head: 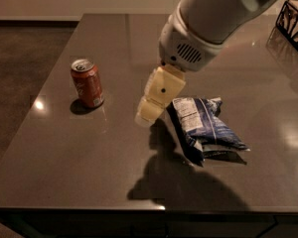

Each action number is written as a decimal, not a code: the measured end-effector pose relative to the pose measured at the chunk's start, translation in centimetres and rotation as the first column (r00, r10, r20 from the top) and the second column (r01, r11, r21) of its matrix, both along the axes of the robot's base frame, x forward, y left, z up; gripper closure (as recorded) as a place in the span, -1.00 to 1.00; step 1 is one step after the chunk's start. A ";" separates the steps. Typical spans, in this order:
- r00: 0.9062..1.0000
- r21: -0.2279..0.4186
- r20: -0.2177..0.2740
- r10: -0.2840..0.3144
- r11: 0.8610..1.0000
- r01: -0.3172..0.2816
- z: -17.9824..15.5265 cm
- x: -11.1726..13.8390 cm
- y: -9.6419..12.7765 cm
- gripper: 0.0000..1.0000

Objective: Move coke can near orange can

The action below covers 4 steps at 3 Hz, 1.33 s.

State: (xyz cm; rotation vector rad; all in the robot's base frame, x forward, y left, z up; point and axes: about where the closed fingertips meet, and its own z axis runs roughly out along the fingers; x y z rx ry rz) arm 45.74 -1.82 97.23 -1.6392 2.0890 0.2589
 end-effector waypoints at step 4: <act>0.997 0.135 -0.016 -0.072 0.988 0.073 -4.0 5.8 13.6 -1.00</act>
Offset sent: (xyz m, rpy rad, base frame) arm 0.0300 0.1445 -0.0384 0.1945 0.0616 0.0003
